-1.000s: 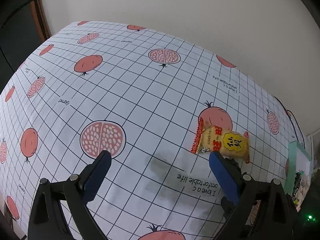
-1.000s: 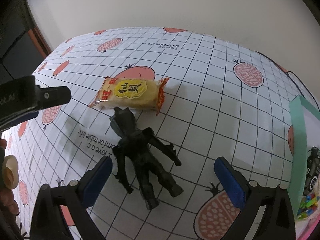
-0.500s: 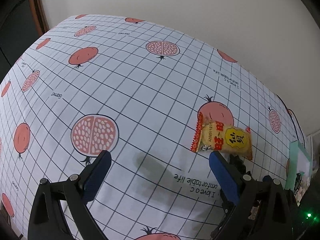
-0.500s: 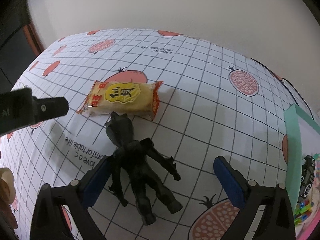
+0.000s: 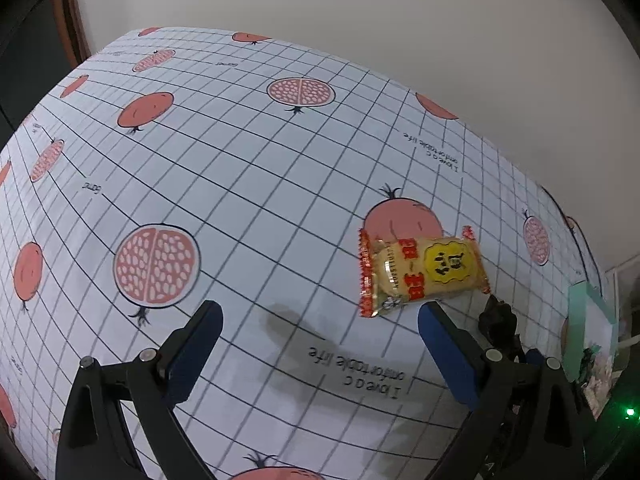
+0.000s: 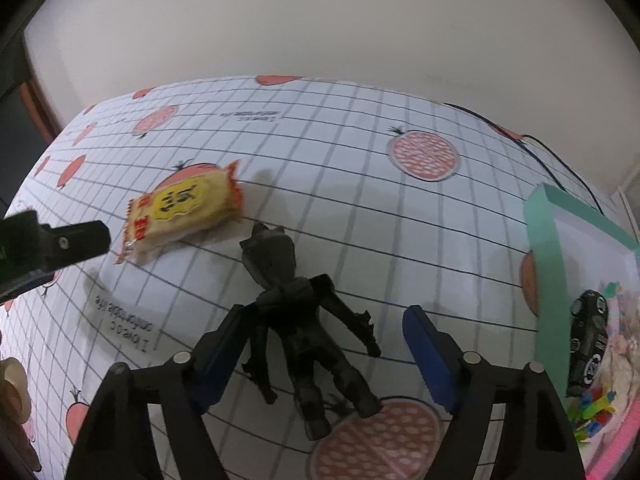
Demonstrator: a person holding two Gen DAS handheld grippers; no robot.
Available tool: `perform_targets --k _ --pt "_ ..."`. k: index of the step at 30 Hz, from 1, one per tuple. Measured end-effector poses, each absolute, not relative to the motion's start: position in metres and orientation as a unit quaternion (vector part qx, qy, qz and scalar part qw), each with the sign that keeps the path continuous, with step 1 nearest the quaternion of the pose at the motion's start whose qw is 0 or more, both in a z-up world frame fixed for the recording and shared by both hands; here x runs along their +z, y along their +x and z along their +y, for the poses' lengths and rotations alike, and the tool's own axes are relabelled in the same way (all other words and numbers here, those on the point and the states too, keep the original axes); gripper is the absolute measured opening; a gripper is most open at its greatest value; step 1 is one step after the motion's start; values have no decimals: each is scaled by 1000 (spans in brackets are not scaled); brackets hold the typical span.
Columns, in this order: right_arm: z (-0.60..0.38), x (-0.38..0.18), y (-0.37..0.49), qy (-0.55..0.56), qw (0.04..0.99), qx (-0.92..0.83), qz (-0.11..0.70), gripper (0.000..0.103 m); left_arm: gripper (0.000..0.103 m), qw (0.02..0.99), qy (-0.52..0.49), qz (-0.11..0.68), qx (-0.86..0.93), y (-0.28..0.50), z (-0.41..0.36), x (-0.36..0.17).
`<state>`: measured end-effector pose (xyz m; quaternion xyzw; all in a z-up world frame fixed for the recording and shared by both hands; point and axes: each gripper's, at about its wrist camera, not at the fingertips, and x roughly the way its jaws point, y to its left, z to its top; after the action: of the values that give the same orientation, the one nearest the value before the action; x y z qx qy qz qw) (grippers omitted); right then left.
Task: Organize objects
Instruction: 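Grasp the yellow snack packet with the left tool while the right tool grasps the black figure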
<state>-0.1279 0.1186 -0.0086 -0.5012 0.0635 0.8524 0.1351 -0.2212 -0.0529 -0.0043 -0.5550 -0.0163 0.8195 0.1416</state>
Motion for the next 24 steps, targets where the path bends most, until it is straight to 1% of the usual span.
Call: perform_targets --k 3,5,11,24 --pt "130 -8 -125 -501 141 851 67 78 98 158 -549 -28 820 -221 -44 -1" --pt "135 -8 -124 -501 144 851 68 75 98 166 -543 -14 823 -221 -37 -1" --pt "152 -6 -118 -500 154 849 75 75 98 200 -513 84 831 -220 -11 -4" --pt "158 -5 -117 -498 152 851 73 75 98 285 -447 245 812 -221 34 -14"
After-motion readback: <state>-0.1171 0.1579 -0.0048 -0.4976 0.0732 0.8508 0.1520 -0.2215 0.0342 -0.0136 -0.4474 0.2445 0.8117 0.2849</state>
